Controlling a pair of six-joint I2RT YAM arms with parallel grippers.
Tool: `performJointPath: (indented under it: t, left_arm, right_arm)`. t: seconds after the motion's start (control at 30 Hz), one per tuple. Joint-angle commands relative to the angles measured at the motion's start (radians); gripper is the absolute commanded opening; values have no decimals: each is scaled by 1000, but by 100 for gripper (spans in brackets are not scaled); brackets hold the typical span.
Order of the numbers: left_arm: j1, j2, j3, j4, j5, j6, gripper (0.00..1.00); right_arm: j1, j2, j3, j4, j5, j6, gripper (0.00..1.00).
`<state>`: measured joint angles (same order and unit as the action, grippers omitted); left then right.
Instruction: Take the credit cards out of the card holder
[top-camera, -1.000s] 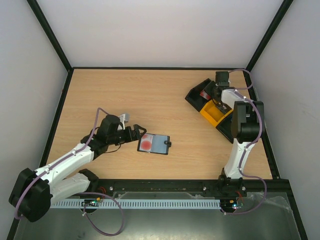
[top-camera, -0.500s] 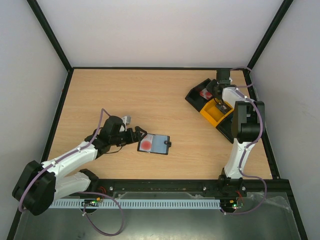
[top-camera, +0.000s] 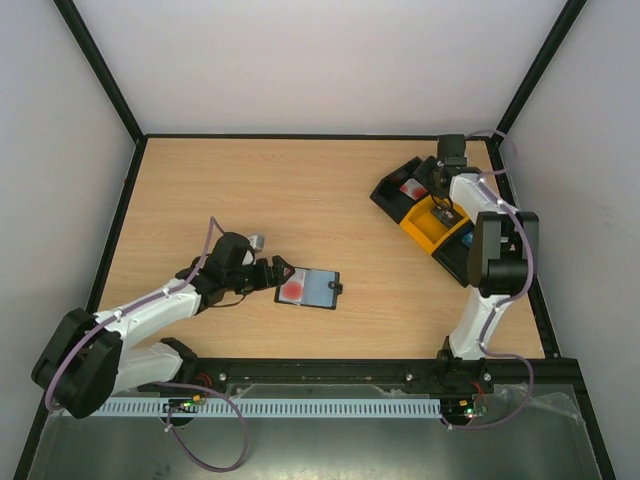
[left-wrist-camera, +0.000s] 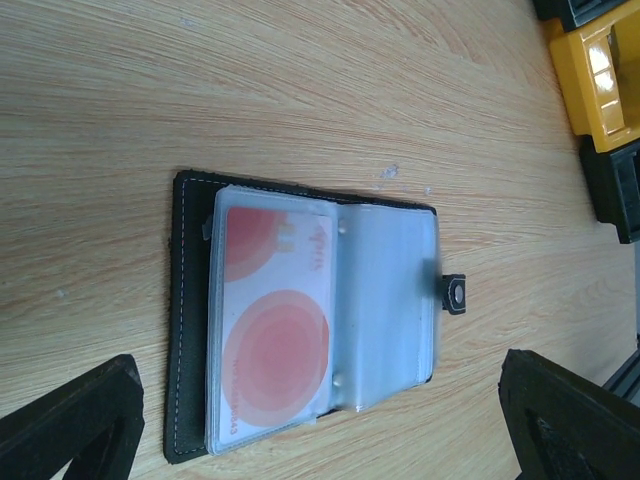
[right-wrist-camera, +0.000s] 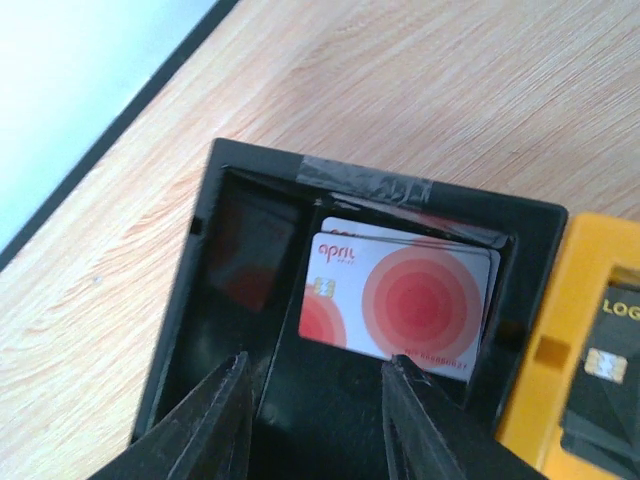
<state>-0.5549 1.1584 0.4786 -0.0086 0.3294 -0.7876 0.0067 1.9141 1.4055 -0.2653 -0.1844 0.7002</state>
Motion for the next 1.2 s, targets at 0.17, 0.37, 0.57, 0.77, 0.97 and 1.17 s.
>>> performJointPath:
  t: [0.17, 0.37, 0.57, 0.77, 0.97, 1.17]
  left_arm:
    - [9, 45, 30, 20, -22, 33, 96]
    - [16, 59, 6, 66, -29, 13, 92]
    - [17, 80, -15, 102, -7, 19, 86]
    - [16, 109, -50, 169, 29, 10, 67]
    - [15, 188, -47, 189, 72, -3, 49]
    - [1, 226, -59, 231, 91, -36, 37]
  right_arm:
    - [20, -256, -159, -4, -87, -38, 38]
    - [98, -405, -354, 19, -113, -60, 38]
    - [187, -571, -543, 102, -194, -1, 39]
    - [316, -671, -653, 143, -212, 54, 40]
    - [413, -769, -772, 196, -235, 138, 40]
    - [510, -884, -871, 296, -201, 232, 39]
